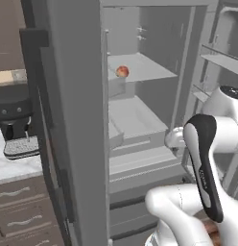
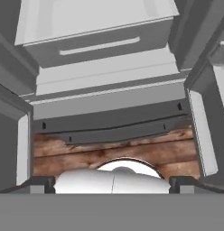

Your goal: Pick up each peach from the fridge and place one peach on each plate on the dining counter.

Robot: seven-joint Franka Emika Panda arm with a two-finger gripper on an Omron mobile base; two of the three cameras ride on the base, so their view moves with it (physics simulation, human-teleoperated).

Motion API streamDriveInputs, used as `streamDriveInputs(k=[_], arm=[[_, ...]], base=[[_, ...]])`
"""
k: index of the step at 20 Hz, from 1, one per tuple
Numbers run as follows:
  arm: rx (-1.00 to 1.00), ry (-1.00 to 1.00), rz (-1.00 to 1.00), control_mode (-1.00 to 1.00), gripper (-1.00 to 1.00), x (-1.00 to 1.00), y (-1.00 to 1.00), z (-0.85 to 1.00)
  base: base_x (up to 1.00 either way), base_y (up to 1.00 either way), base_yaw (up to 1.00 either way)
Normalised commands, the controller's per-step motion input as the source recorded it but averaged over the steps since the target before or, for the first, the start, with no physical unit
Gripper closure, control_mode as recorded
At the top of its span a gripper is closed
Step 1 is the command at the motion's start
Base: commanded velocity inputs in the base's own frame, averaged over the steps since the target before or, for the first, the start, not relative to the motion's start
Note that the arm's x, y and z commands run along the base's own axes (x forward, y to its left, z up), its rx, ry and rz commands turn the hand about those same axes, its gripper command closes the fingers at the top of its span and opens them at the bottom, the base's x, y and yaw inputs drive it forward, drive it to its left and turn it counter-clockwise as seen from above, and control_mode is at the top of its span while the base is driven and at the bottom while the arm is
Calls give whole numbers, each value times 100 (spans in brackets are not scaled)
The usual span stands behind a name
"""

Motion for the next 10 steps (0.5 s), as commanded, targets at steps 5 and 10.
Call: streamDriveInputs(k=[5, 10], arm=[[0, 0, 0, 100, -100, 0, 0, 0], [0, 0, 0, 100, -100, 0, 0, 0]], base=[[63, 20, 8], [100, -7, 5]])
